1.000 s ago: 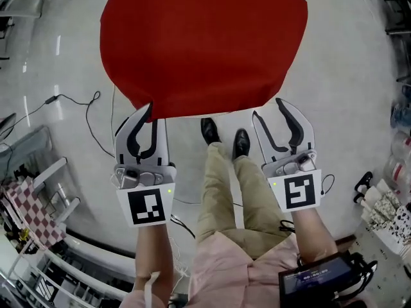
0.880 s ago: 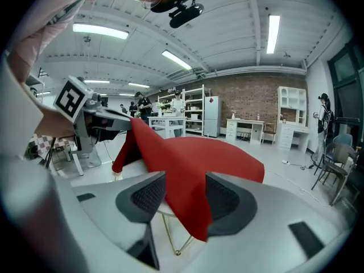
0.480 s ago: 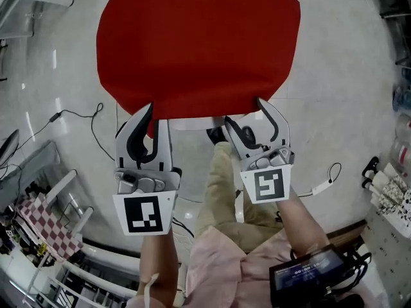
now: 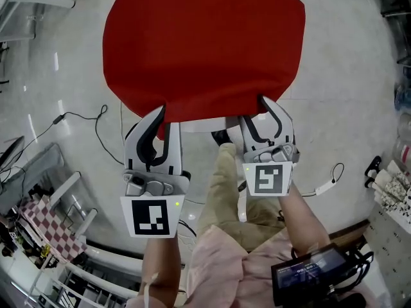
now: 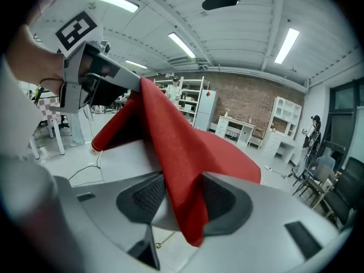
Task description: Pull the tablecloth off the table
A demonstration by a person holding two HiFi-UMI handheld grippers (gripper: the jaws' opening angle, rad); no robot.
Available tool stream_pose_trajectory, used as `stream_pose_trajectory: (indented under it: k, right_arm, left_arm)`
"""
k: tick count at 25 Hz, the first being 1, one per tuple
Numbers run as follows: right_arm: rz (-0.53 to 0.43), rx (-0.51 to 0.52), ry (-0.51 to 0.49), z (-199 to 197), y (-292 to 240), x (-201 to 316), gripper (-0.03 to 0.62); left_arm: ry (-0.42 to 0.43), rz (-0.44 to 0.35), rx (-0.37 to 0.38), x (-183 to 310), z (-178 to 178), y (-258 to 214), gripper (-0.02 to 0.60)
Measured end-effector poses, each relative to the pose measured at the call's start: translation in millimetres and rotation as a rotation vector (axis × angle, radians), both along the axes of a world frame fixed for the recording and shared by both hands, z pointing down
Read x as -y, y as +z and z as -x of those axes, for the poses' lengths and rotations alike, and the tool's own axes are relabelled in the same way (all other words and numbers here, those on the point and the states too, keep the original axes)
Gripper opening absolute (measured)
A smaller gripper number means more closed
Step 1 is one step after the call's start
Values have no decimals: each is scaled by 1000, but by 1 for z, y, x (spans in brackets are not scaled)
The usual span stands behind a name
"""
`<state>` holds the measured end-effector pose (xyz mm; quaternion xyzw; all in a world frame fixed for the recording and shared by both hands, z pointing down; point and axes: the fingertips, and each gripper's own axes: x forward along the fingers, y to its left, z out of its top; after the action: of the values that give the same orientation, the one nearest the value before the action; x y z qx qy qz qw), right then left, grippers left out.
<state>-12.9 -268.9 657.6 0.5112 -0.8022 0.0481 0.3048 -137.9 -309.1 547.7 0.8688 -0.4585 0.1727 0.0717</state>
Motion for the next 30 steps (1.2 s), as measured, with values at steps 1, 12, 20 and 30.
stream_pose_trajectory:
  k: [1, 12, 20, 30]
  right_arm:
    - [0, 10, 6, -2, -2, 0, 199]
    - [-62, 48, 0, -39, -75, 24, 37]
    - [-106, 83, -26, -44, -88, 15, 29]
    - [-154, 208, 30, -57, -166, 28, 26]
  left_arm:
    - [-3, 1, -2, -1, 1, 0, 38]
    - [-70, 27, -27, -3, -9, -28, 38]
    - [-98, -9, -19, -21, -5, -20, 40]
    - [-184, -70, -64, -14, -10, -82, 40]
